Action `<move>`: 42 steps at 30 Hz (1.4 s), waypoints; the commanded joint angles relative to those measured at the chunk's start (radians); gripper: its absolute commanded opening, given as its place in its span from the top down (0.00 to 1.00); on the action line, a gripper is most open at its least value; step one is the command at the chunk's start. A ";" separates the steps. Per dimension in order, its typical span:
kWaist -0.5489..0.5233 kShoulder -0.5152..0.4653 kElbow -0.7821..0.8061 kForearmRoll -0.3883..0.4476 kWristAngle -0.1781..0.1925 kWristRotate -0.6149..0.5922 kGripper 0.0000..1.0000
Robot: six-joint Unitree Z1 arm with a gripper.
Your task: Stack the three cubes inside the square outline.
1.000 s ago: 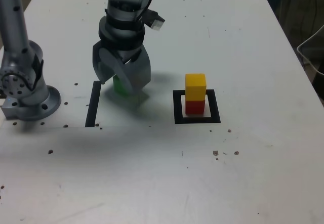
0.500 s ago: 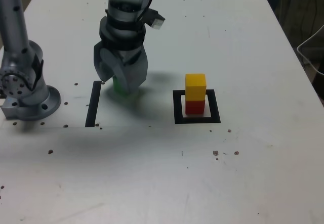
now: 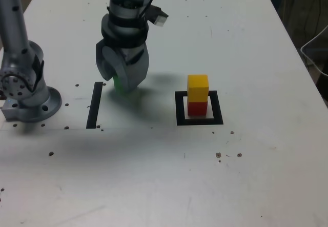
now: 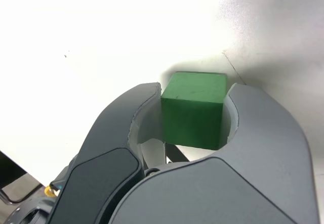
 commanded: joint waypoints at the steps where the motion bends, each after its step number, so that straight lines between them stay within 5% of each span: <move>1: -0.002 -0.008 -0.018 0.021 0.002 0.000 0.75; 11: -0.012 -0.027 -0.199 0.211 -0.018 -0.040 0.75; 23: -0.080 0.014 -0.618 0.523 -0.044 -0.329 0.81; 29: -0.083 0.073 -0.708 0.546 -0.090 -0.465 0.81; 42: -0.117 0.180 -0.839 0.556 -0.099 -0.668 0.81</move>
